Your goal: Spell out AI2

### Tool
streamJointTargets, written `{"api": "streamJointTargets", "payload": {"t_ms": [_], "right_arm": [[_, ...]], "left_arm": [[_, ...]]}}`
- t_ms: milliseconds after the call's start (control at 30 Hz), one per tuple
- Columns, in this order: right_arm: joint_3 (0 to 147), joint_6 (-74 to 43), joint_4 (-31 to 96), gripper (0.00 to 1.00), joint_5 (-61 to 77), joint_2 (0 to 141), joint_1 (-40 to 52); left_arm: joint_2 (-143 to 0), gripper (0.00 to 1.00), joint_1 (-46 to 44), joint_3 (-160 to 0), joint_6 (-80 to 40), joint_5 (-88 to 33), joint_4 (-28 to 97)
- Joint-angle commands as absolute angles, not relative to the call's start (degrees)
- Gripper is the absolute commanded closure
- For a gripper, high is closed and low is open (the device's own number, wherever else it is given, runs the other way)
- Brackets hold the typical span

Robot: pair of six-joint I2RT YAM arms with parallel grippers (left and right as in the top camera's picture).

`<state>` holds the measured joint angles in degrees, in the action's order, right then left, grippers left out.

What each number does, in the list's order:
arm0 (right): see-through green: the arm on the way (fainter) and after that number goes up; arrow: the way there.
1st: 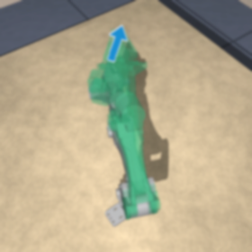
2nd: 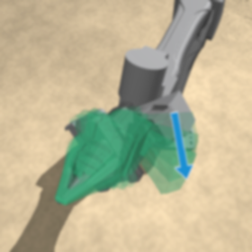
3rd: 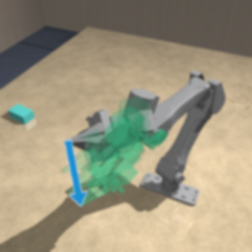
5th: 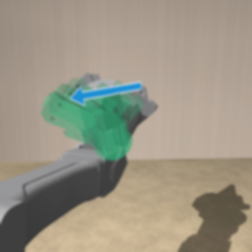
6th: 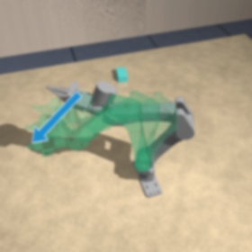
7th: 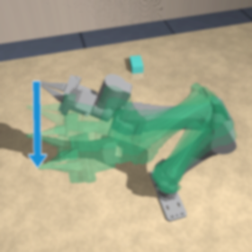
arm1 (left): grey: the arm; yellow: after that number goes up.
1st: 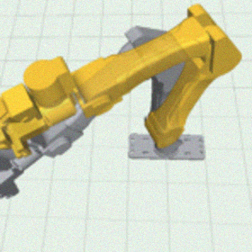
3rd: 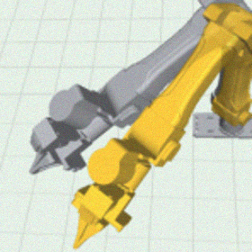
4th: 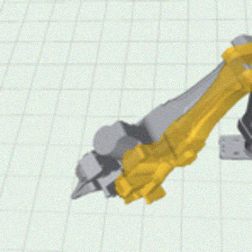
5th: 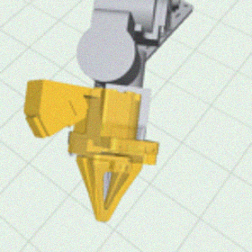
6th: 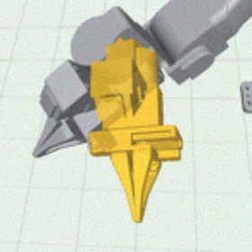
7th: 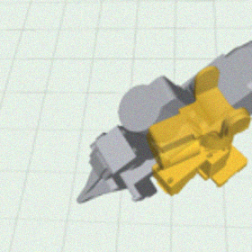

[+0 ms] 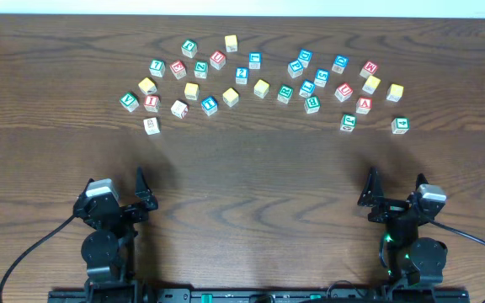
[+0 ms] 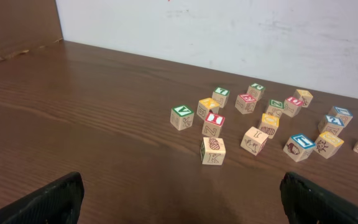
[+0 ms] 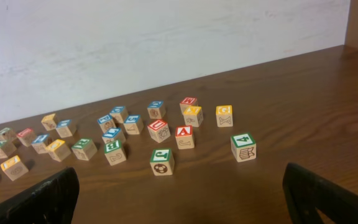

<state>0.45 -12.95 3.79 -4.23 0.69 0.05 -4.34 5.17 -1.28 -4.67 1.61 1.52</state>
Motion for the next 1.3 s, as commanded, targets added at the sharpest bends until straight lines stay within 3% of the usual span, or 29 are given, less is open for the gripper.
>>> {"api": "streamJointTargets", "payload": {"t_ms": [0,733,933,1267], "right_arm": [[0.32,-12.6,3.92,0.01,-3.92,0.49,-0.45],[0.32,-12.6,3.95,0.01,-3.95,0.49,-0.45],[0.32,-12.6,3.95,0.01,-3.92,0.49,-0.45],[0.32,-12.6,3.95,0.01,-3.92,0.49,-0.45]], "left_arm": [[-4.4,0.01,5.45,-1.39,-5.19,1.96,3.38],[-4.4,0.01,5.45,-1.37,-5.19,1.96,3.36],[-4.89,0.01,5.45,-2.26,-5.17,-3.55,2.81],[-28.82,0.01,5.45,-17.69,-4.93,-2.85,2.85]]}}
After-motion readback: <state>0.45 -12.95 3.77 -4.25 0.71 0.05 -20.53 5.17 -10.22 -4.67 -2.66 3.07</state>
